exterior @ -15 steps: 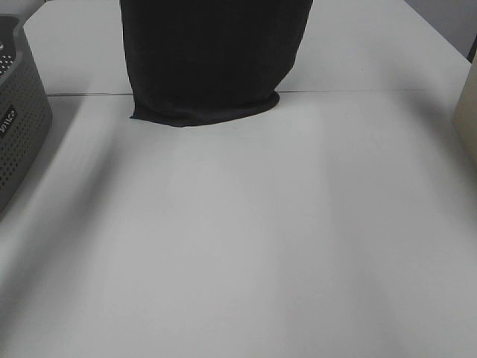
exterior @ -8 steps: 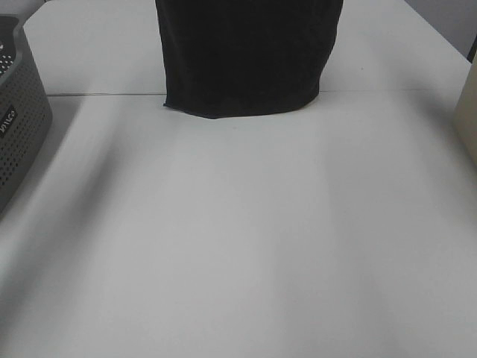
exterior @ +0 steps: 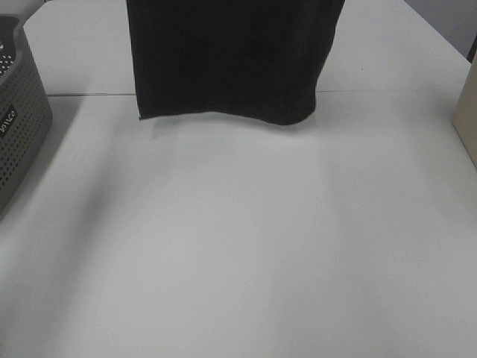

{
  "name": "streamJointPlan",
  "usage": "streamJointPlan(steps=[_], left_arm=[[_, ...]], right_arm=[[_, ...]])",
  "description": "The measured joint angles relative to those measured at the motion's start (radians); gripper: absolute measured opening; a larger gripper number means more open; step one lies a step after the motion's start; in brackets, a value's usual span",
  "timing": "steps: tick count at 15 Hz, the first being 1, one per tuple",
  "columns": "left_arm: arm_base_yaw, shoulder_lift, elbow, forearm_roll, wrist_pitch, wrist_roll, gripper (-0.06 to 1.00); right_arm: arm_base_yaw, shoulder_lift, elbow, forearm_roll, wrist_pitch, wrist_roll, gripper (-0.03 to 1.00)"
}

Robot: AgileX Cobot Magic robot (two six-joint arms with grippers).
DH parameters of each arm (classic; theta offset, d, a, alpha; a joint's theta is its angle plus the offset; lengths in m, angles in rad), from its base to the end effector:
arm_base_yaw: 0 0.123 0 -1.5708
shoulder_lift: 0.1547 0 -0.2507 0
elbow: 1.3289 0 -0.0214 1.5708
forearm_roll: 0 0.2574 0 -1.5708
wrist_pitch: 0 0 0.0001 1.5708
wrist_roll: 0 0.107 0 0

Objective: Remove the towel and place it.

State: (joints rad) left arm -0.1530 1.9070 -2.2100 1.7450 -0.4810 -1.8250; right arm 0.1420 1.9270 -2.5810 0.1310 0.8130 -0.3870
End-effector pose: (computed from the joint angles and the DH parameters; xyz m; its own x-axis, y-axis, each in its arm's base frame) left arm 0.4266 -0.1150 0.4900 0.2586 -0.0923 -0.9616 0.5819 0.8094 0.0788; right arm 0.3988 0.0673 0.5240 0.0047 -0.2933 -0.9560 -0.2439 0.9268 -0.2856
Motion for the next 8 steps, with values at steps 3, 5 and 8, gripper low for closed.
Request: streamJointPlan(steps=[3, 5, 8], left_arm=[[-0.028, -0.213, 0.359, 0.008, 0.046, 0.066, 0.0], [-0.029, -0.299, 0.44, 0.007, 0.038, 0.082, 0.0], [-0.029, -0.362, 0.446, 0.003, -0.029, 0.092, 0.0]], right_arm=[[-0.001, -0.033, 0.002, 0.005, 0.157, 0.03, 0.01], [-0.001, -0.071, 0.002, 0.03, 0.219, 0.039, 0.01], [-0.001, -0.159, 0.002, 0.04, 0.232, 0.072, 0.01]])
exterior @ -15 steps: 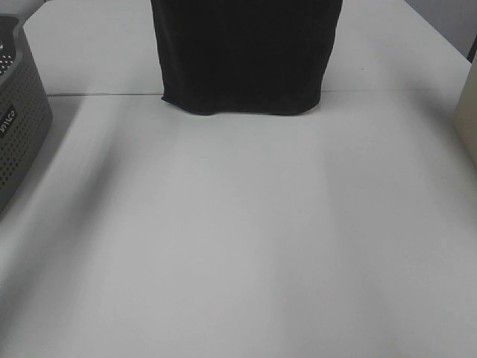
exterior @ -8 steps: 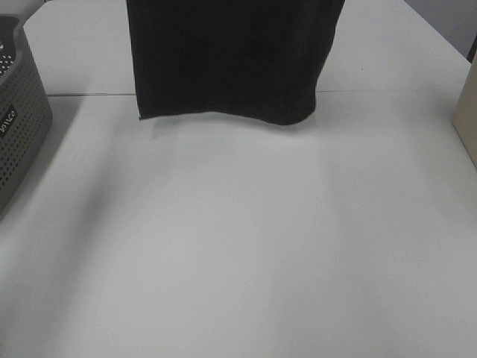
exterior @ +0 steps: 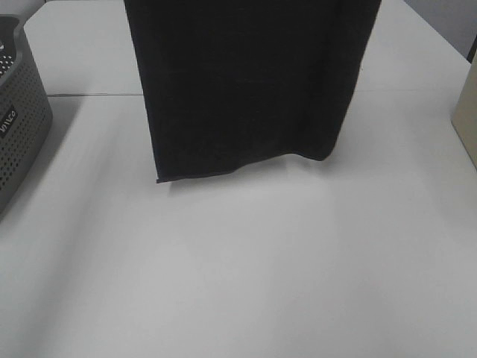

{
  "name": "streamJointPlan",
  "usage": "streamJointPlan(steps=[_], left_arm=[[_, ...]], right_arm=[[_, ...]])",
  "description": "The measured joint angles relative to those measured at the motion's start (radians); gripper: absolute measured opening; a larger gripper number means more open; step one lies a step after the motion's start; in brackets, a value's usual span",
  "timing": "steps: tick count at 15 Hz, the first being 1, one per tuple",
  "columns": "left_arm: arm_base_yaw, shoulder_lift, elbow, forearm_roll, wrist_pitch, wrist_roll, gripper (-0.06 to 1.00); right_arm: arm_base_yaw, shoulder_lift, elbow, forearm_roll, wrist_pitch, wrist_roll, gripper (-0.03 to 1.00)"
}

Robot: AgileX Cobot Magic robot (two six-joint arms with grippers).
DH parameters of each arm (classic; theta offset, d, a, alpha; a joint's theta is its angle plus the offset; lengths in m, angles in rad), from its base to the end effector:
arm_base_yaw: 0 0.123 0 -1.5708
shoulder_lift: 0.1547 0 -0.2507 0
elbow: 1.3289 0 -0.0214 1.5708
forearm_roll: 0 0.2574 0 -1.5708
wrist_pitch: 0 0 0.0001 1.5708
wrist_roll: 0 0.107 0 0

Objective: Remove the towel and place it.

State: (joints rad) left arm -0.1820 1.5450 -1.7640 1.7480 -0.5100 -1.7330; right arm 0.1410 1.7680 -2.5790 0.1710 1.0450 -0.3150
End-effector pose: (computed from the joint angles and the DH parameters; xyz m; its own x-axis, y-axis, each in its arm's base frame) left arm 0.3478 -0.1162 0.4890 0.2278 -0.0061 -0.9737 0.6125 0.7783 0.1384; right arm 0.3293 0.0627 0.5581 -0.0708 -0.2364 -0.9691 -0.3073 0.9294 -0.2043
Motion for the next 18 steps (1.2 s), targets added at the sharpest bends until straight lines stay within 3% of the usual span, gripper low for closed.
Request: streamJointPlan(steps=[3, 5, 7, 9, 11, 13, 14, 16, 18], left_arm=[[0.001, 0.048, -0.012, 0.002, 0.019, 0.002, 0.0], [0.011, 0.139, -0.093, 0.002, 0.058, 0.019, 0.0], [0.054, 0.27, -0.26, -0.022, 0.029, 0.008, 0.0], [0.096, 0.414, -0.479, -0.04, -0.087, -0.011, 0.0], [0.1, 0.498, -0.639, -0.012, -0.104, -0.013, 0.0], [0.1, 0.49, -0.675, -0.006, -0.126, -0.016, 0.0], [0.103, 0.48, -0.678, -0.006, -0.145, -0.016, 0.0], [0.13, 0.409, -0.6, -0.011, -0.224, -0.016, 0.0], [0.143, 0.233, -0.246, -0.022, -0.228, 0.024, 0.0]], right_arm=[[-0.005, 0.056, -0.002, 0.009, -0.033, 0.014, 0.01], [-0.005, 0.133, 0.0, 0.021, -0.137, 0.015, 0.01], [-0.005, 0.205, 0.0, 0.047, -0.275, 0.015, 0.01], [-0.004, 0.258, 0.001, 0.047, -0.419, 0.015, 0.01], [-0.005, 0.269, -0.005, 0.045, -0.475, 0.015, 0.01], [-0.006, 0.259, -0.036, 0.049, -0.474, 0.001, 0.01], [-0.008, 0.242, -0.056, 0.05, -0.438, -0.02, 0.01], [-0.016, 0.186, -0.075, 0.052, -0.188, -0.042, 0.01], [-0.018, 0.162, -0.075, 0.085, 0.103, -0.079, 0.01]])
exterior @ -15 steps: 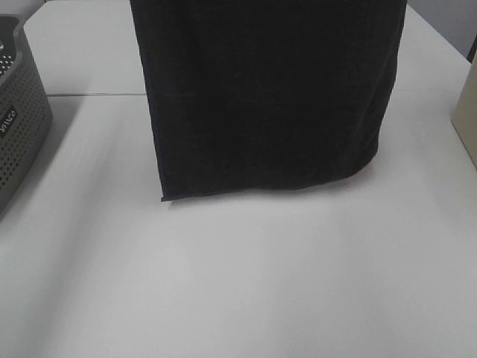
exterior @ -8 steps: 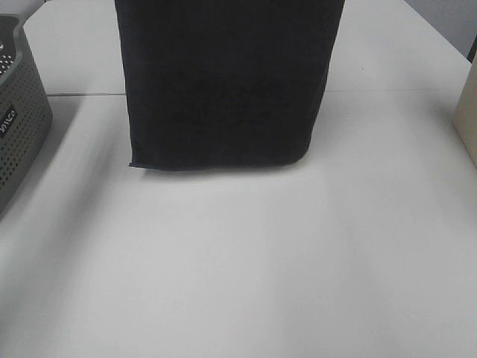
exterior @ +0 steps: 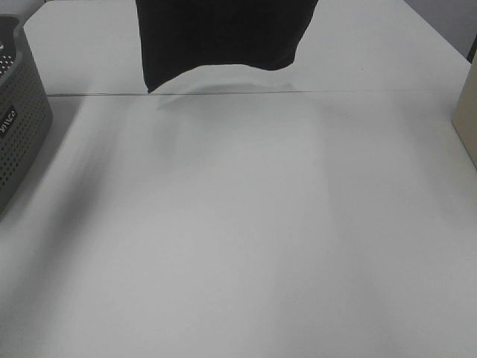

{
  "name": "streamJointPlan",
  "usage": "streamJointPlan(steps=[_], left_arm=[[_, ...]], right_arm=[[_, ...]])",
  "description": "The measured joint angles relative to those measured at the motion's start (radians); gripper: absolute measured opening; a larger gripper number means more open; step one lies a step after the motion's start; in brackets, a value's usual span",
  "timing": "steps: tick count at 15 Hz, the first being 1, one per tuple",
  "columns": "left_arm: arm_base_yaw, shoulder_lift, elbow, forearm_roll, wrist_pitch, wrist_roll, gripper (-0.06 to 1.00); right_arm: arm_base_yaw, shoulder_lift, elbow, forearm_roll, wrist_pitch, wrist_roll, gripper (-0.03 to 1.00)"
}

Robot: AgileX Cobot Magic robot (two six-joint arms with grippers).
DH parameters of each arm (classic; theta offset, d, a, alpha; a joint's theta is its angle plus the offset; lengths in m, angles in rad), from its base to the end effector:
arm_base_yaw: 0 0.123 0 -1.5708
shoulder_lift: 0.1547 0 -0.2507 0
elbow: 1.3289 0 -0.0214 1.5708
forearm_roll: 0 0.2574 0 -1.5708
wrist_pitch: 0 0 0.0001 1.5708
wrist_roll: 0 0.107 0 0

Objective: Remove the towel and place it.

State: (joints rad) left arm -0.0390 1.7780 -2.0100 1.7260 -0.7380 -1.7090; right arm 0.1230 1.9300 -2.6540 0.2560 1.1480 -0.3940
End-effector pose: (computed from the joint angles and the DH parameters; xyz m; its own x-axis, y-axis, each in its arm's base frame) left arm 0.4021 -0.0868 0.4729 0.2259 0.0436 -0.9732 0.6685 0.7197 0.1874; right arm 0.3777 0.0716 0.5094 -0.2080 -0.3033 -0.9299 -0.4123 0.8893 -0.1978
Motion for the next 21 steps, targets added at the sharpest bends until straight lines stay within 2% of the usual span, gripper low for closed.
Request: streamJointPlan(steps=[2, 3, 4, 5, 6, 7, 8, 10, 12, 14, 21], left_arm=[[-0.032, -0.206, 0.466, -0.022, 0.148, 0.118, 0.0], [-0.051, -0.308, 0.652, -0.077, 0.2, 0.209, 0.0], [-0.059, -0.469, 0.92, -0.225, 0.175, 0.345, 0.0], [-0.059, -0.53, 1.017, -0.265, 0.165, 0.388, 0.0], [-0.059, -0.593, 1.088, -0.274, 0.131, 0.405, 0.0], [-0.059, -0.649, 1.143, -0.276, 0.094, 0.405, 0.0], [-0.059, -0.711, 1.194, -0.275, 0.05, 0.401, 0.0], [-0.059, -0.79, 1.254, -0.272, 0.018, 0.396, 0.0], [-0.059, -0.854, 1.327, -0.272, 0.013, 0.367, 0.0], [-0.059, -0.863, 1.37, -0.272, 0.013, 0.347, 0.0], [-0.059, -0.865, 1.371, -0.275, 0.013, 0.342, 0.0]], right_arm=[[-0.007, -0.042, 0.133, 0.089, 0.077, -0.042, 0.01], [-0.007, -0.103, 0.278, 0.109, 0.085, -0.055, 0.01], [-0.007, -0.285, 0.67, 0.103, 0.083, -0.056, 0.01], [-0.007, -0.41, 0.917, 0.122, -0.009, -0.056, 0.01], [-0.007, -0.539, 1.139, 0.148, -0.156, -0.056, 0.01], [-0.007, -0.643, 1.305, 0.163, -0.295, -0.056, 0.01], [-0.007, -0.728, 1.438, 0.183, -0.38, -0.057, 0.01], [-0.007, -0.821, 1.587, 0.214, -0.442, -0.057, 0.01], [-0.007, -0.904, 1.7, 0.231, -0.455, -0.062, 0.01], [-0.007, -0.939, 1.726, 0.235, -0.455, -0.062, 0.01], [-0.007, -0.946, 1.731, 0.235, -0.457, -0.062, 0.01]])
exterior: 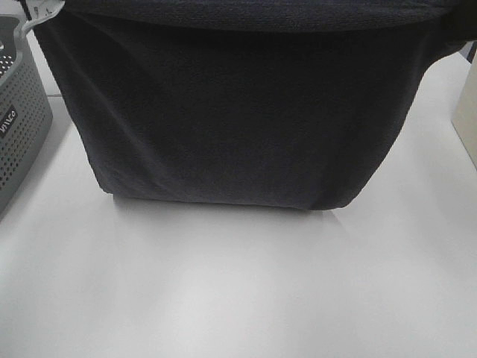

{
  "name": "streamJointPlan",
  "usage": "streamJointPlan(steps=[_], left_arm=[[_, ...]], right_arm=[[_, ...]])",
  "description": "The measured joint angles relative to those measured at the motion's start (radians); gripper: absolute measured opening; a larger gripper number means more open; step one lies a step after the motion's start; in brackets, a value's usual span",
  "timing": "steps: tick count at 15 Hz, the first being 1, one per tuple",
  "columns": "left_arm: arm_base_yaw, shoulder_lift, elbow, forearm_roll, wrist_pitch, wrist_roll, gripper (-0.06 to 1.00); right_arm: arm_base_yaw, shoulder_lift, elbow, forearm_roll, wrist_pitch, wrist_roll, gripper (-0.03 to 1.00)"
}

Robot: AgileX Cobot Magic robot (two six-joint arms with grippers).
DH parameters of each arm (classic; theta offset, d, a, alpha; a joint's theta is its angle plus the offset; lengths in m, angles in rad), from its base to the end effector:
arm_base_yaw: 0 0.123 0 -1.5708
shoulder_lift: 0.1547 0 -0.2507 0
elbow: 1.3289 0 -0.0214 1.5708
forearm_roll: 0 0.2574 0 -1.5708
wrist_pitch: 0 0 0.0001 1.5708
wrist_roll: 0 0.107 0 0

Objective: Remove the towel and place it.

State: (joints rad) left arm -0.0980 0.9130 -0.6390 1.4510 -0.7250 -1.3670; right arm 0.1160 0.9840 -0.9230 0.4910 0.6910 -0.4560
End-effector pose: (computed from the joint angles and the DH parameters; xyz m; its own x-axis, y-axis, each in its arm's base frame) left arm 0.2084 -0.0912 0.3093 -0.0485 0.0383 -0.9981 0.7296 0.6838 -0.0092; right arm 0.2304 0.0593 0.3208 -0.5397 -0.1254 -0.8325 -0.3920 0.9125 0.1167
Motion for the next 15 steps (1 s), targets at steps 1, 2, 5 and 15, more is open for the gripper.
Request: streamJointPlan(steps=[1, 2, 5, 15], left_arm=[[0.0, 0.0, 0.0, -0.001, 0.0, 0.0, 0.0], [0.0, 0.0, 0.0, -0.001, 0.0, 0.0, 0.0], [0.0, 0.0, 0.0, -0.001, 0.0, 0.0, 0.0], [0.0, 0.0, 0.0, 0.001, 0.0, 0.109, 0.0]], right_arm=[[0.0, 0.0, 0.0, 0.0, -0.001, 0.0, 0.01], [0.0, 0.0, 0.0, 0.0, -0.001, 0.0, 0.01], [0.0, 0.0, 0.0, 0.0, -0.002, 0.0, 0.01], [-0.001, 0.0, 0.0, 0.0, 0.002, 0.0, 0.01]])
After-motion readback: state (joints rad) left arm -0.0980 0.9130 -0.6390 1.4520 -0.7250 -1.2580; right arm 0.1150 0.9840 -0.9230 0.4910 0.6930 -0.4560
